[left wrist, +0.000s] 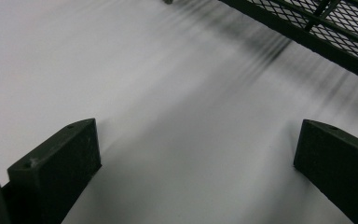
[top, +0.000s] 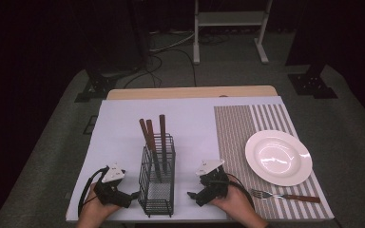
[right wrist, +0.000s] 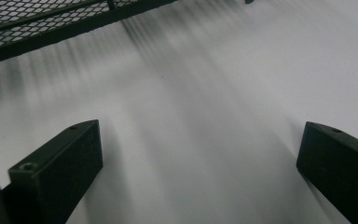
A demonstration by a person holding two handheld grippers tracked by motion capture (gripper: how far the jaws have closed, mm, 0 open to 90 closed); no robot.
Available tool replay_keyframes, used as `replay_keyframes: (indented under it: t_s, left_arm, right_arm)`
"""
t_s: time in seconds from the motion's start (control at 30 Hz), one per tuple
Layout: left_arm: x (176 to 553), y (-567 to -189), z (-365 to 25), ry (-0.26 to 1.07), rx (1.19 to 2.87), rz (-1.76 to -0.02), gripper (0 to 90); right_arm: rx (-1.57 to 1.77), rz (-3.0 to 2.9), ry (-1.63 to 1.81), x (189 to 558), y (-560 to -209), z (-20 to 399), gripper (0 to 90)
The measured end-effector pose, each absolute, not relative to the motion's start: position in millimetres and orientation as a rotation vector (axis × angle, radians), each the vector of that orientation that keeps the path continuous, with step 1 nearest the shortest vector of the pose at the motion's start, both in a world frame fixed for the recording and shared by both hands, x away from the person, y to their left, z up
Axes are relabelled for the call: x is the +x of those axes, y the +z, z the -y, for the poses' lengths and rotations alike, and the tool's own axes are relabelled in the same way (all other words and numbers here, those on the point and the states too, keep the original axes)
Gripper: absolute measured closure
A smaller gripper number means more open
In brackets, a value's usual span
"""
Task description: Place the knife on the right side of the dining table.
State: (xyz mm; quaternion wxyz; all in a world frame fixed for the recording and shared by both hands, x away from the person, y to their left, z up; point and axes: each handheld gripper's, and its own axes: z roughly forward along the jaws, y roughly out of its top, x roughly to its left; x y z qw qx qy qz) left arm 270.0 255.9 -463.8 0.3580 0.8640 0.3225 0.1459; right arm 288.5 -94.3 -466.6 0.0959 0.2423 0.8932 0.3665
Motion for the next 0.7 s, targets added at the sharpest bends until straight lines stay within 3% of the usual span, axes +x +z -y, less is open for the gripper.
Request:
replay_keyframes:
  t_s: [0.3, 0.4, 0.5, 0.7]
  left_arm:
    - [270.0, -463.8, -255.9, 0.377, 2.23, -0.832, 0.0]
    - [270.0, -463.8, -255.9, 0.377, 2.229, -0.832, 0.0]
    - [269.9, -463.9, -255.8, 0.377, 2.229, -0.832, 0.0]
    - [269.9, -463.8, -255.8, 0.378, 2.229, -0.832, 0.0]
  right_arm:
    - [0.739, -2.639, 1.083, 288.1, -466.2, 93.4, 0.0]
    - [0.759, -2.634, 1.066, 288.2, -463.5, 93.3, 5.7]
    - [0.765, -2.635, 1.068, 289.4, -459.3, 96.2, 19.4]
    - [0.812, -2.663, 1.091, 294.9, -453.5, 95.0, 27.4]
